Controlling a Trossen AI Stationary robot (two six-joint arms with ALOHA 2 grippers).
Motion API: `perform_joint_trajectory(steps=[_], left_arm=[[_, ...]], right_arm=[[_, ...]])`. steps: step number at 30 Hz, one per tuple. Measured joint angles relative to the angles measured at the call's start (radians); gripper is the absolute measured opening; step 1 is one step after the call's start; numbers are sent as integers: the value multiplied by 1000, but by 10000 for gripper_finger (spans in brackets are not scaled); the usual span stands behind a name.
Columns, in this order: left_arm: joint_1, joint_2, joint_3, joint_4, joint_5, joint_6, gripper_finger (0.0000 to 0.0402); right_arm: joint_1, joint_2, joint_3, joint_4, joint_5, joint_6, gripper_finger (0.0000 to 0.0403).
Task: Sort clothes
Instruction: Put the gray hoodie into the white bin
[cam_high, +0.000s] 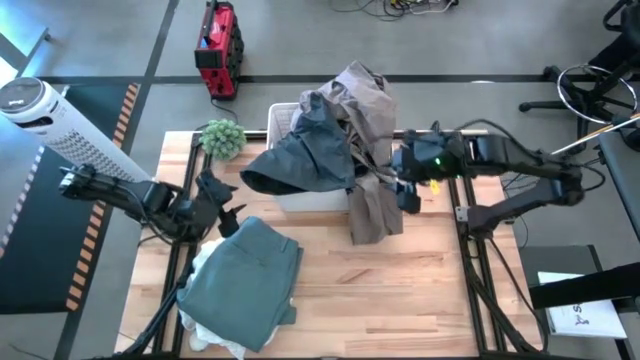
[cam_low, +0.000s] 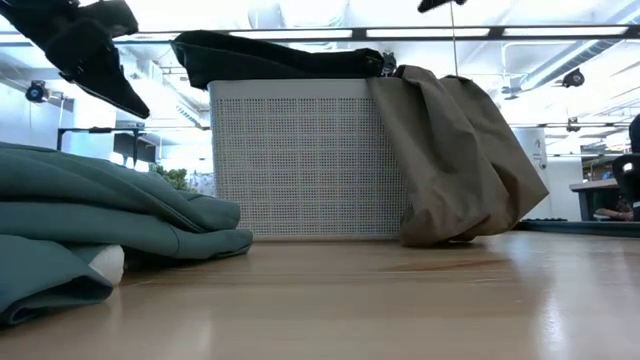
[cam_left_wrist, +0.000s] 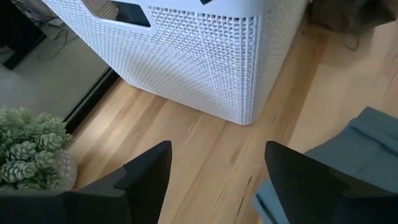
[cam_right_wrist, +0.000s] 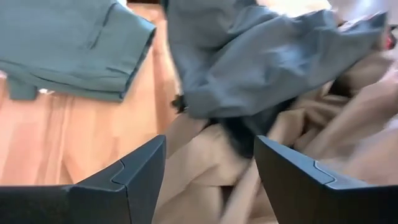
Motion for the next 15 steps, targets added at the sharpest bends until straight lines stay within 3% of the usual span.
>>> perform_joint_trajectory(steps=[5, 15], left_arm=[[-35, 20, 0, -7, -13, -52, 242], [-131, 73, 0, 39, -13, -125, 226]], right_arm=[[77, -127, -232, 116, 39, 84, 231], [229, -302, -620, 249, 218, 334, 250]])
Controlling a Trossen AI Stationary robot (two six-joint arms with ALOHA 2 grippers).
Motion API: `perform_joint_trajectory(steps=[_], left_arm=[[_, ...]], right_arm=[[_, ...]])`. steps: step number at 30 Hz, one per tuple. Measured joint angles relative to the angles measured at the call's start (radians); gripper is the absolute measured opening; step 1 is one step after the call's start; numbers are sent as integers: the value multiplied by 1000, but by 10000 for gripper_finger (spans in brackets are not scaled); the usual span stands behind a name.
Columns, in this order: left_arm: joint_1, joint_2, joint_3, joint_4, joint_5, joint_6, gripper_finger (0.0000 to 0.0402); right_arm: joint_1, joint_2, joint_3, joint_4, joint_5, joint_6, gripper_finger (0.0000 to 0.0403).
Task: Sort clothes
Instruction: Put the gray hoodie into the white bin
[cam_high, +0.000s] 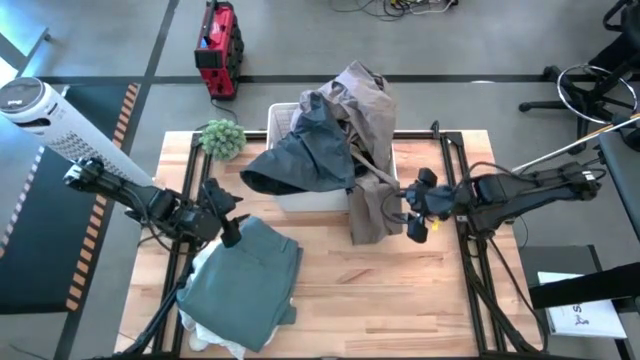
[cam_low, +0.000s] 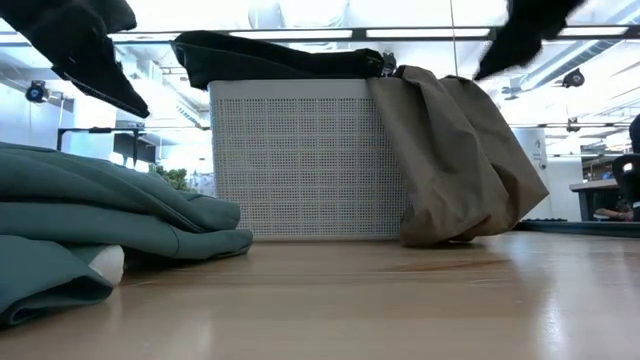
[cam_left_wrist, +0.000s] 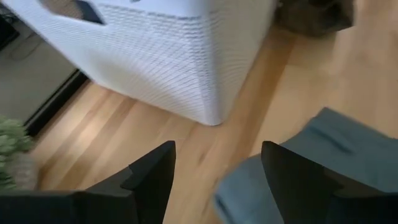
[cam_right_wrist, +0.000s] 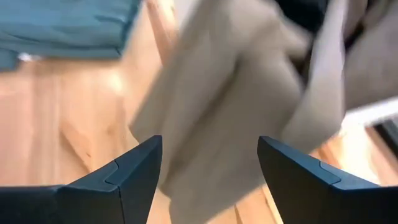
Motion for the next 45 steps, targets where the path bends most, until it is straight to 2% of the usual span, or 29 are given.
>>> perform_joint_trajectory(steps=[7, 15, 19, 23, 26, 27, 33, 37, 45], left_arm=[[-106, 43, 0, 70, -35, -47, 231], [-250, 140, 0, 159, -78, -110, 213], [-326, 203, 0, 226, -125, -124, 188], [-403, 268, 0, 308, -207, -124, 152], [-452, 315, 0, 375, -288, -120, 121], [-465, 331, 0, 405, -316, -115, 110], [-508, 414, 0, 522, -406, -85, 48], [-509, 462, 0, 585, -413, -76, 11], [-509, 531, 0, 655, -434, -59, 6]], right_arm=[[22, -47, -194, 88, 72, 129, 262], [22, -37, -386, 428, 19, 166, 259], [22, 22, -414, 576, 14, 165, 209], [22, 108, -395, 713, -24, 89, 114], [21, 181, -331, 776, -46, 14, 29], [21, 205, -299, 773, -46, -7, 15], [7, 327, -33, 717, -41, -155, 5], [-40, 398, 195, 597, -38, -284, 2], [-220, 575, 660, 326, -38, -498, 0]])
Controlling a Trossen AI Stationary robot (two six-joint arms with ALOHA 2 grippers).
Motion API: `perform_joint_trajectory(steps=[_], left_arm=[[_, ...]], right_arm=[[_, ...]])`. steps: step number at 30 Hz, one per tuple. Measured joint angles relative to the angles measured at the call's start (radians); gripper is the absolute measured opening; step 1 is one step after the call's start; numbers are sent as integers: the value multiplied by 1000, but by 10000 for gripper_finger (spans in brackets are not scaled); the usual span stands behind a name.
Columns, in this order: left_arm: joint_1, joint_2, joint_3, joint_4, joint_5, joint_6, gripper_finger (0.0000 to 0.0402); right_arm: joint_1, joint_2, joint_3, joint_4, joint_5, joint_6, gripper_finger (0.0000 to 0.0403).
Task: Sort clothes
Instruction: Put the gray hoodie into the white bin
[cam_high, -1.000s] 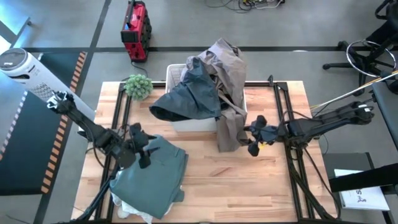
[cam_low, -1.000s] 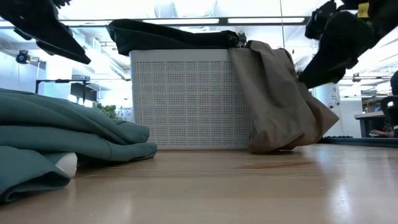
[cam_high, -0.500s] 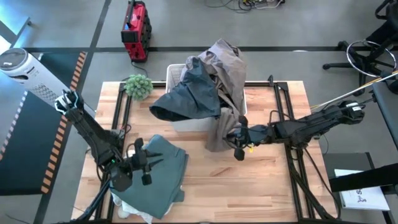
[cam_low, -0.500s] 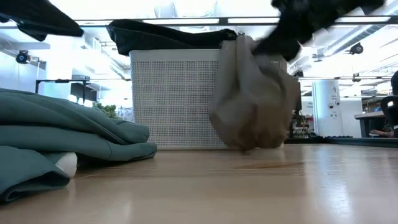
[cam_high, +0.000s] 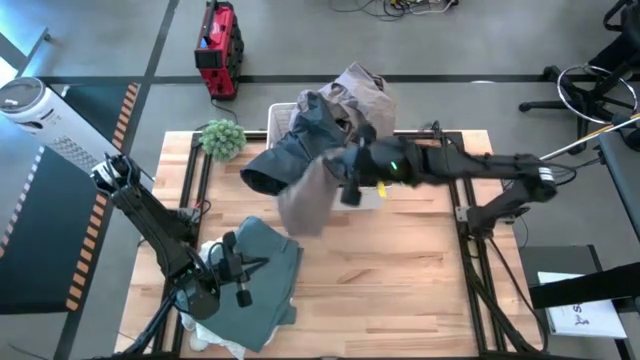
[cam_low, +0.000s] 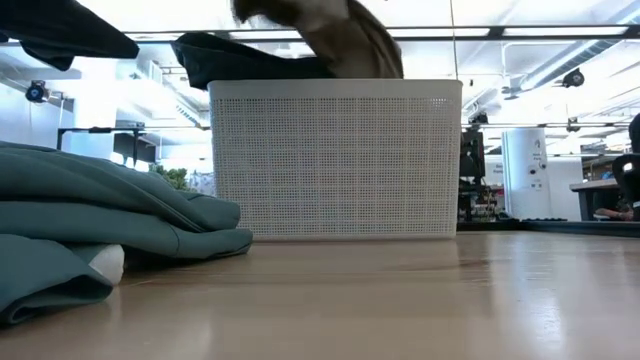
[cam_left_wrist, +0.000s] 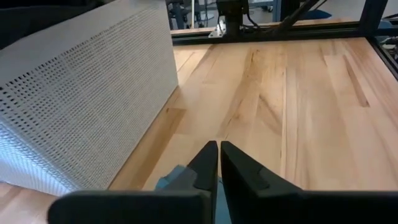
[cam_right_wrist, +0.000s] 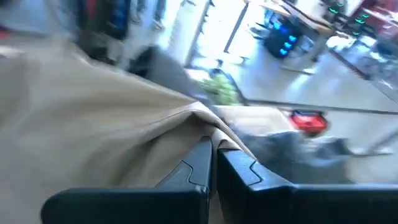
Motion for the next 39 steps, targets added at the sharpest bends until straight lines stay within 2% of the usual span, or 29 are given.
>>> perform_joint_trajectory(steps=[4, 8, 15, 27, 33, 39], left_arm=[[0, 8, 0, 15, -2, 0, 1], [-1, 3, 0, 31, -2, 9, 1], [-18, -5, 0, 68, -1, 52, 0], [-40, -6, 0, 87, 0, 52, 0], [-40, -6, 0, 87, 0, 52, 0], [-39, -6, 0, 111, 0, 37, 11]], right_arm=[[-124, 112, 152, -108, -62, -42, 0], [-246, 228, 217, -205, -167, -48, 0], [-383, 384, 219, -305, -286, -37, 0], [-469, 558, 128, -342, -375, -6, 0], [-464, 556, 102, -383, -374, -7, 0], [-443, 432, 99, -391, -374, 42, 0]])
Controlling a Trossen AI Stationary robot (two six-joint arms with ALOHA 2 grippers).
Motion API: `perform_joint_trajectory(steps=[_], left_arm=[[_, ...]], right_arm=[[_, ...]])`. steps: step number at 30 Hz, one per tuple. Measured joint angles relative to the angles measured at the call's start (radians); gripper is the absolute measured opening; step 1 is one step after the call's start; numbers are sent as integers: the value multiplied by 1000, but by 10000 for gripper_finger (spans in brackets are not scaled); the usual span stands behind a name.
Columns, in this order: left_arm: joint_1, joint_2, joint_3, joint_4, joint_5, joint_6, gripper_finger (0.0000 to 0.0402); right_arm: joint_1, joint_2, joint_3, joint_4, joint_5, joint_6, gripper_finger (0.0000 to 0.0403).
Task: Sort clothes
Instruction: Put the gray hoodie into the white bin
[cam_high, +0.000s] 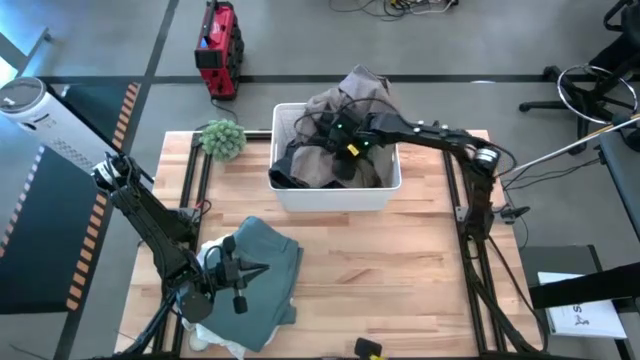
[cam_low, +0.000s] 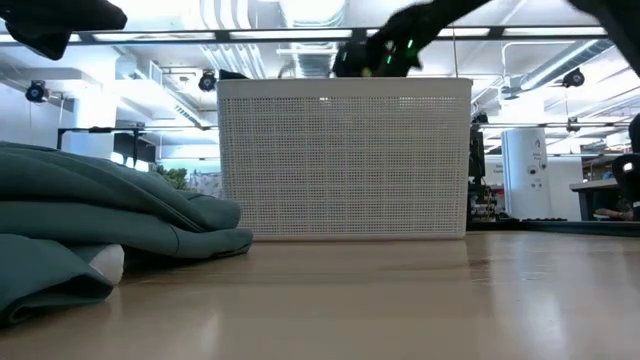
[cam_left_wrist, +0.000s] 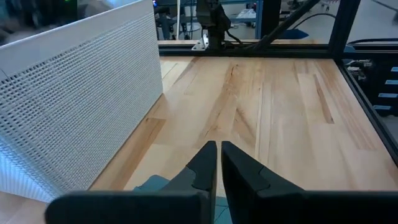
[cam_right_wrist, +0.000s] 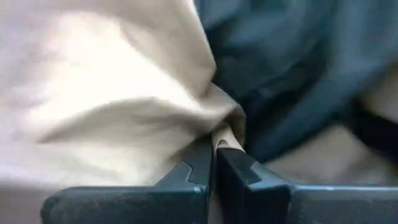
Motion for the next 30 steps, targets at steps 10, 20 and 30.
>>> perform_joint_trajectory(steps=[10, 20, 30], left_arm=[[4, 0, 0, 43, -59, 59, 107], [18, -2, 0, 43, -63, 99, 163], [18, -2, 0, 42, -60, 111, 129]], right_arm=[[61, -293, 1, 26, 25, -3, 105], [-94, -400, 3, 103, 64, -6, 233], [-124, -376, 3, 77, -70, 10, 263]])
